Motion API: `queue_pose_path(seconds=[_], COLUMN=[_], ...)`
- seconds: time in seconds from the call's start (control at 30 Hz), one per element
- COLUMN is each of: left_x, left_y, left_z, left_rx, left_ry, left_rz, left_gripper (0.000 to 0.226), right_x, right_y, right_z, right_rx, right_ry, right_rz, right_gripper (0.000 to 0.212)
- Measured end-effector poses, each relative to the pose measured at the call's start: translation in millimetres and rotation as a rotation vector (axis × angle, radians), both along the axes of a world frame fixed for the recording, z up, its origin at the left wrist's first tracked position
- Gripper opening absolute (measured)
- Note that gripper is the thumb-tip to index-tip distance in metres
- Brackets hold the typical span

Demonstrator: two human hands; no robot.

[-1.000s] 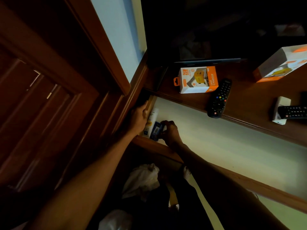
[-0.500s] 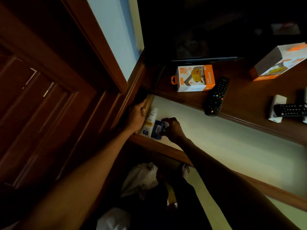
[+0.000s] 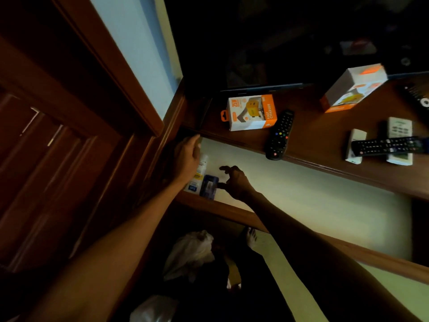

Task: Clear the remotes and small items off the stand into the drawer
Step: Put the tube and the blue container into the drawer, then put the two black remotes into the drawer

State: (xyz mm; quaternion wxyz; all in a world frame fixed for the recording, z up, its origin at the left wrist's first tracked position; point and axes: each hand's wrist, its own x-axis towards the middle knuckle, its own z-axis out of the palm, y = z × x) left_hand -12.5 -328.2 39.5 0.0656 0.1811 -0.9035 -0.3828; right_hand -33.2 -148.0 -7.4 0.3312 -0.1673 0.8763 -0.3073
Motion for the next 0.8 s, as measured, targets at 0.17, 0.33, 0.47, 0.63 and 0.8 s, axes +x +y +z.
queue_pose_path(seconds=[0.17, 0.33, 0.47, 0.63, 0.8], left_x=[-28.1, -51.9, -53.9, -57.7, -65.1], left_y=[64.4, 135.8, 177.8, 205.9, 228.8], left_z=[37.0, 36.8, 24.7, 20.6, 22.0], left_rx=[-0.037, -0.08, -0.187, -0.274, -0.115], left_ry=[0.186, 0.062, -0.074, -0.144, -0.12], left_rz=[-0.153, -0.302, -0.367, -0.297, -0.318], left_gripper=[0.028, 0.051, 0.081, 0.078, 0.074], right_x=[-14.5, -29.9, -48.7, -77.7, -121.3], right_y=[65.4, 151.4, 216.8, 279.6, 328.5], right_z=[61.2, 106.5, 126.2, 134.7, 128.1], right_rx=[-0.041, -0.06, 0.01, 0.182, 0.373], right_ry=[0.08, 0.194, 0.322, 0.5, 0.573], right_rz=[-0.068, -0.216, -0.326, -0.301, -0.097], right_gripper=[0.05, 0.037, 0.03, 0.046, 0.067])
